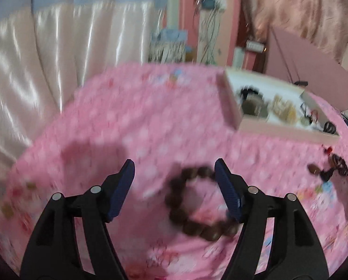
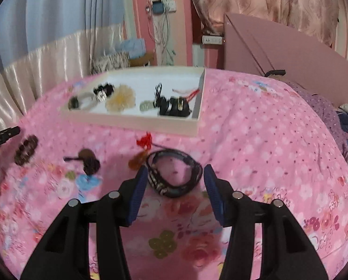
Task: Organize jewelry
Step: 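Withdraw both tools from the tray over the bead bracelet and leather bracelet, then grasp the black leather bracelet with the right tool while the left tool grasps the wooden bead bracelet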
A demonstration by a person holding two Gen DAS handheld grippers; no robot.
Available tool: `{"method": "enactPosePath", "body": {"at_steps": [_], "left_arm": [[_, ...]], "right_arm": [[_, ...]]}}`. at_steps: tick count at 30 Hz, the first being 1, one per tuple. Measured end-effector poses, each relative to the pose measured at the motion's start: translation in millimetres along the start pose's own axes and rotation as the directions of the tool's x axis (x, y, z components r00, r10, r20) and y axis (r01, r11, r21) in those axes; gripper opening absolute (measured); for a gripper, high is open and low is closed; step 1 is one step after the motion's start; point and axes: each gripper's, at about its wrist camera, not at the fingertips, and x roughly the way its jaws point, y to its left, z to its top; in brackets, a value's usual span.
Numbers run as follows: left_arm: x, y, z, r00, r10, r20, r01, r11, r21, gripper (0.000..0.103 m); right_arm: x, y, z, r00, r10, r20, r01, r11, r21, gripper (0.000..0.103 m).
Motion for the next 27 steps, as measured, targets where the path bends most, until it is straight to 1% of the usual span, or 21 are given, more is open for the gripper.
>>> {"method": "enactPosePath", "body": {"at_steps": [2,5,7,8,10,12,14,17,22,25,26,27], "left_arm": [[9,1,-8,0.999,0.015,-0.036,-0.015,1.000,0.006,0.070],[27,1,-14,0.993,0.014,-0.118,-0.012,1.000,0.022,0.070],[29,1,-18,0.991,0.010,-0.130,-0.007,1.000,0.025,0.070],[33,1,-18,0.988,0.012,-0.151,-0.008,0.999,0.031,0.070],[37,-3,-19,0.986,0.014,-0.167,-0.004,0.998,0.057,0.077],[41,-8,-18,0.984,0.029,-0.173,-0.014,0.996,0.086,0.082],[42,-9,-15,0.984,0.028,-0.176,-0.013,0.996,0.086,0.083],[43,-8,-14,0.983,0.009,-0.181,0.005,0.997,0.076,0.083],[41,-11,-14,0.984,0.017,-0.176,-0.002,0.996,0.088,0.083],[42,-13,-14,0.984,0.017,-0.176,-0.001,0.996,0.087,0.083],[42,-13,-14,0.984,0.018,-0.176,-0.002,0.996,0.089,0.083],[42,-12,-14,0.984,0.015,-0.176,0.000,0.996,0.086,0.083]], "right_arm": [[6,7,0,1.000,-0.001,-0.021,0.001,1.000,-0.019,0.051],[15,15,-3,0.998,-0.011,-0.055,0.009,0.999,-0.047,0.051],[23,18,-9,0.997,-0.025,-0.079,0.021,0.999,-0.050,0.051],[28,16,-10,0.994,-0.030,-0.101,0.025,0.999,-0.042,0.051],[31,15,-12,0.993,-0.024,-0.115,0.020,0.999,-0.034,0.051],[35,13,-13,0.990,-0.028,-0.136,0.024,0.999,-0.028,0.050],[38,15,-12,0.989,-0.037,-0.142,0.031,0.999,-0.044,0.050],[39,20,-10,0.989,-0.053,-0.138,0.042,0.995,-0.086,0.049],[36,29,-6,0.992,-0.061,-0.111,0.042,0.986,-0.161,0.050],[34,30,-5,0.994,-0.056,-0.095,0.039,0.983,-0.180,0.062],[33,30,-4,0.994,-0.053,-0.093,0.036,0.983,-0.181,0.065],[31,30,-4,0.995,-0.049,-0.086,0.033,0.983,-0.181,0.065]]}}
